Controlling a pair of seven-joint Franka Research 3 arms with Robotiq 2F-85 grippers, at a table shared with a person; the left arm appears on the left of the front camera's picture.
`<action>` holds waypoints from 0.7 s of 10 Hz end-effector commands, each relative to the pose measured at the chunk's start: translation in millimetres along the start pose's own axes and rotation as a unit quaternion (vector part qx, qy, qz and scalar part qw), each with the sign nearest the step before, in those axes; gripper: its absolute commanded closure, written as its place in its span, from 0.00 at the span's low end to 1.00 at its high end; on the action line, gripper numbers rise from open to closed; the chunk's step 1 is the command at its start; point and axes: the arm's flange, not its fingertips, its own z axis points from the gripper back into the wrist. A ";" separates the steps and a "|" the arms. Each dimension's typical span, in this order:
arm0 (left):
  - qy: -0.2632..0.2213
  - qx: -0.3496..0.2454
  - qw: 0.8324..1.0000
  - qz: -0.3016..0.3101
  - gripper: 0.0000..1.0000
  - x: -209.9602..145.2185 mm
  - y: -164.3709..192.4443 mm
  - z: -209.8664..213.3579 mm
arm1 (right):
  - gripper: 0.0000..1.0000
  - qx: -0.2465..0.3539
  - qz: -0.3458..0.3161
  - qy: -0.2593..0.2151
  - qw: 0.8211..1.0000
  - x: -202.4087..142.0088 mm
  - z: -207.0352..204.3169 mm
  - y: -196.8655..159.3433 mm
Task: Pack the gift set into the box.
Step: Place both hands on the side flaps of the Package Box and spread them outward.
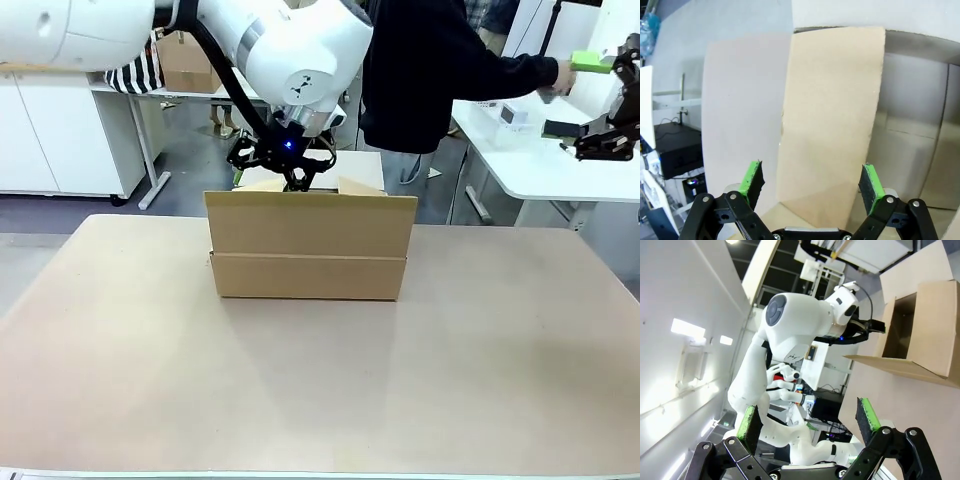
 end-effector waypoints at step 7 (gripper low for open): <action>0.021 -0.042 0.998 -0.040 0.00 8.6 -30.0 -24.5 | 0.00 0.011 0.011 -0.006 1.000 2.0 -3.4 -0.7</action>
